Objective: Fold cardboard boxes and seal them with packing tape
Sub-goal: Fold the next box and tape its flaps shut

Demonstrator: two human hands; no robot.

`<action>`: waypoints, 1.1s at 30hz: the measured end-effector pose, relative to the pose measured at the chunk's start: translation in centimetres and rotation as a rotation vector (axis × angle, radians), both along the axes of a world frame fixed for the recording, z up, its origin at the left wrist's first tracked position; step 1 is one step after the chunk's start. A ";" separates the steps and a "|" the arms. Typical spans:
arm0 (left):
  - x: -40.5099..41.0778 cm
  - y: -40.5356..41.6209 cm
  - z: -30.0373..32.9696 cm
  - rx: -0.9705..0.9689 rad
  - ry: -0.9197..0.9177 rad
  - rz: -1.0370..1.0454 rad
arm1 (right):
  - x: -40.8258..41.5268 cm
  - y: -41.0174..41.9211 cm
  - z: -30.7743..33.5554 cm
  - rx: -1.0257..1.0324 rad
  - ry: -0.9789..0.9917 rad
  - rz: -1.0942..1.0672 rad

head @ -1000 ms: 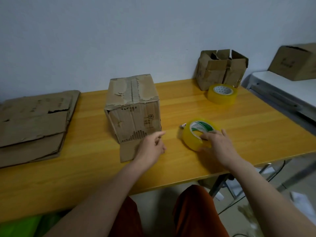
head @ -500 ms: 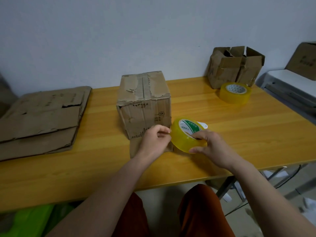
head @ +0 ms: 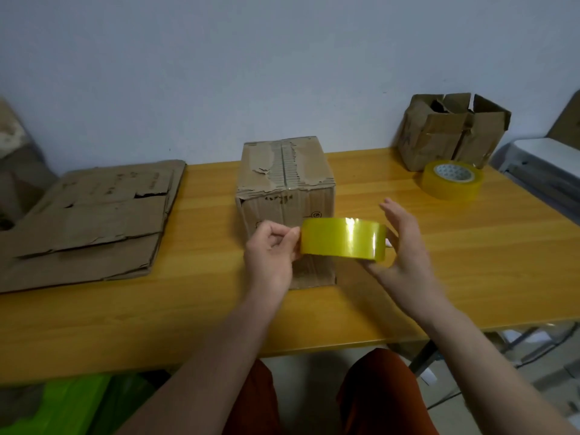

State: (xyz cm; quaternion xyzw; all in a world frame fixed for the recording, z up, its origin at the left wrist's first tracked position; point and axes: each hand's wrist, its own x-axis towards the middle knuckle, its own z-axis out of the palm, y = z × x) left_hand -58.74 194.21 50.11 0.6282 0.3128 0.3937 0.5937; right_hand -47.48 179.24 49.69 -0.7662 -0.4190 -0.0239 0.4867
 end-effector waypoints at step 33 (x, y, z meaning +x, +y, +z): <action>-3.0 7.5 5.9 -0.076 0.102 0.235 | 4.7 2.4 4.6 0.121 -0.213 -0.456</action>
